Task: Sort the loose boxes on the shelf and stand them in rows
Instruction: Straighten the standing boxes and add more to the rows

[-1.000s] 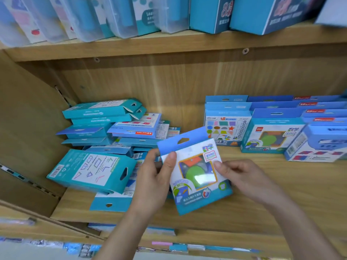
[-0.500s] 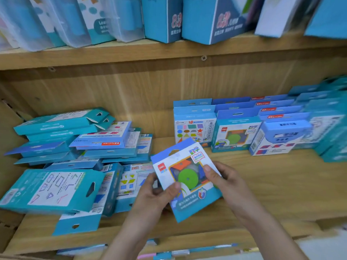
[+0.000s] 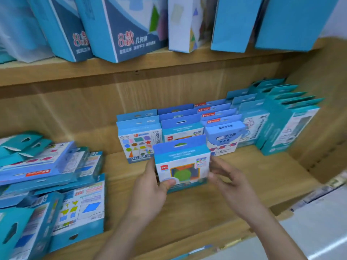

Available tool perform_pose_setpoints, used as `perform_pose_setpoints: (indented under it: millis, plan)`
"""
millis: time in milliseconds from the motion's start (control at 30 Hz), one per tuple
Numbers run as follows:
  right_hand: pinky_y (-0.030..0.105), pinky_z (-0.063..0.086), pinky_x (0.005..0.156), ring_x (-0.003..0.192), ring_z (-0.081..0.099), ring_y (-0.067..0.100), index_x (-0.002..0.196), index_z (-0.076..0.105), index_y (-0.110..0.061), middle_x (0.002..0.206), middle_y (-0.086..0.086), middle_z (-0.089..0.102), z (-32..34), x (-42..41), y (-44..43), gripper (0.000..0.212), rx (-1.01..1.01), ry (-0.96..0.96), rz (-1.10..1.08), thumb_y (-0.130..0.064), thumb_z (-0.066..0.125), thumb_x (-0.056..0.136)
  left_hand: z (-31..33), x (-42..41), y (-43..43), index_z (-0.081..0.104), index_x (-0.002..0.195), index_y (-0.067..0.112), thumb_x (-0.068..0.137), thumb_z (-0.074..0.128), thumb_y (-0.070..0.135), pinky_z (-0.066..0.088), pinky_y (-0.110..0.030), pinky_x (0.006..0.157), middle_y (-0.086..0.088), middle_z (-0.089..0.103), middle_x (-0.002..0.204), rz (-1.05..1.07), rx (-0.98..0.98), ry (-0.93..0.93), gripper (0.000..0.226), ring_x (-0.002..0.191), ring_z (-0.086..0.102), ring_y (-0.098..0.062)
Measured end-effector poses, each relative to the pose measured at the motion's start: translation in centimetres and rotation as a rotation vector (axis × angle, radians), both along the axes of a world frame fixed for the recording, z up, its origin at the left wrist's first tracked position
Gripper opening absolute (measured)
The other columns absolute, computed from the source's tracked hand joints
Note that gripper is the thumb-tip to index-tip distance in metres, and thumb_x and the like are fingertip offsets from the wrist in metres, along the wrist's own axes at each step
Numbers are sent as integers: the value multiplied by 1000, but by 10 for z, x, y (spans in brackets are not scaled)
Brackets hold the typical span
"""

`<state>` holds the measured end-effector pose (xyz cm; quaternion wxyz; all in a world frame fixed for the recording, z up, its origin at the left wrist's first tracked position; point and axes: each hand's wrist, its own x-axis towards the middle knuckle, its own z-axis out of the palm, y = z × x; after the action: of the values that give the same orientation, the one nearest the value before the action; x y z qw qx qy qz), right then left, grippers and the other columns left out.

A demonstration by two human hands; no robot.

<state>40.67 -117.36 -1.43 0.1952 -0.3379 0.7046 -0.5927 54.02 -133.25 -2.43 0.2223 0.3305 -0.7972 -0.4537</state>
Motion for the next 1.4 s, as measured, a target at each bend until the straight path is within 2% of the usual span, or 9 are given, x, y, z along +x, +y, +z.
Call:
perform_pose_setpoints:
  millis: [167, 233, 333, 500, 633, 767, 967, 1200, 1400]
  plan:
    - [28, 46, 99, 128, 35, -10, 134, 40, -44, 142, -18, 41, 6, -39, 7, 57, 115, 243, -61, -12, 59, 91, -2, -22, -13, 44, 115, 26, 81, 73, 18, 51, -34, 78, 7, 68, 112, 125, -134, -97, 45, 105, 64, -21]
    - [32, 30, 113, 139, 24, 2, 141, 34, -40, 150, -12, 31, 14, -57, 5, 62, 193, 453, -113, -16, 60, 91, -4, -32, -14, 43, 115, 25, 82, 71, 20, 52, -38, 81, 5, 68, 114, 136, -145, -119, 44, 105, 63, -23]
    - [31, 14, 114, 145, 9, 20, 146, 23, -39, 158, -1, 16, 27, -79, 1, 68, 284, 679, -165, -18, 58, 91, -7, -50, -15, 42, 113, 31, 81, 72, 15, 51, -41, 87, 5, 65, 117, 128, -133, -66, 47, 106, 63, -21]
    - [41, 24, 114, 147, -9, 20, 149, 8, -39, 160, -1, -9, 26, -98, -5, 67, 560, 856, -54, -23, 45, 96, -17, -71, -12, 44, 110, 26, 72, 80, 11, 52, -44, 87, 2, 63, 112, 257, -153, 10, 54, 103, 61, -17]
    - [41, 26, 114, 146, -12, 20, 149, 2, -42, 156, -2, -26, 20, -102, -6, 67, 636, 893, -6, -25, 42, 97, -15, -80, -2, 38, 124, 20, 72, 79, 7, 52, -38, 86, 2, 63, 114, 327, -134, 24, 67, 103, 63, -17]
    - [40, 33, 109, 147, -3, 23, 149, 12, -38, 159, 1, -14, 13, -104, -6, 69, 553, 910, -26, -19, 48, 93, -13, -89, 9, 32, 134, 10, 81, 73, 19, 49, -35, 69, -8, 68, 109, 368, -231, -169, 67, 96, 65, -33]
    - [45, 46, 96, 138, 30, 31, 137, 43, -21, 148, 14, 36, -4, -107, -10, 67, 413, 904, -138, -6, 65, 76, -8, -92, 10, 31, 130, 6, 90, 60, 33, 48, -39, 73, -11, 66, 109, 368, -260, -355, 56, 96, 63, -35]
    - [47, 40, 104, 132, 40, 34, 133, 52, -18, 140, 14, 47, -2, -117, -8, 59, 420, 975, -115, -7, 65, 76, -6, -92, 9, 31, 128, 5, 93, 52, 41, 45, -36, 72, -12, 67, 107, 340, -312, -483, 55, 97, 63, -34]
    - [51, 37, 106, 138, 31, 33, 136, 48, -15, 146, 15, 40, -6, -105, -4, 62, 344, 949, -125, -5, 62, 77, -3, -84, 9, 32, 131, 10, 87, 59, 46, 49, -36, 76, -6, 66, 113, 302, -277, -440, 63, 102, 63, -29]
